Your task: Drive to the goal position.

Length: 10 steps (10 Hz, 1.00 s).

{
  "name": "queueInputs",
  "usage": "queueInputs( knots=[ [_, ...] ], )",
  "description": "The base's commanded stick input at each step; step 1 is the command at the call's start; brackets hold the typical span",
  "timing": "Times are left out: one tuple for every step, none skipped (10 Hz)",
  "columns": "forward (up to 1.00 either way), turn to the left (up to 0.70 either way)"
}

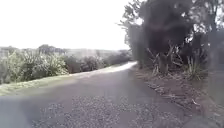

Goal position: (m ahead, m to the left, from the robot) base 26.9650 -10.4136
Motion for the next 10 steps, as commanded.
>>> queueInputs(
  knots=[
    [1.00, 0.00],
    [1.00, 0.00],
    [1.00, 0.00],
    [1.00, 0.00],
    [1.00, 0.00],
    [1.00, 0.00],
    [1.00, 0.00],
    [1.00, 0.00],
    [1.00, 0.00],
    [1.00, 0.00]
  ],
)
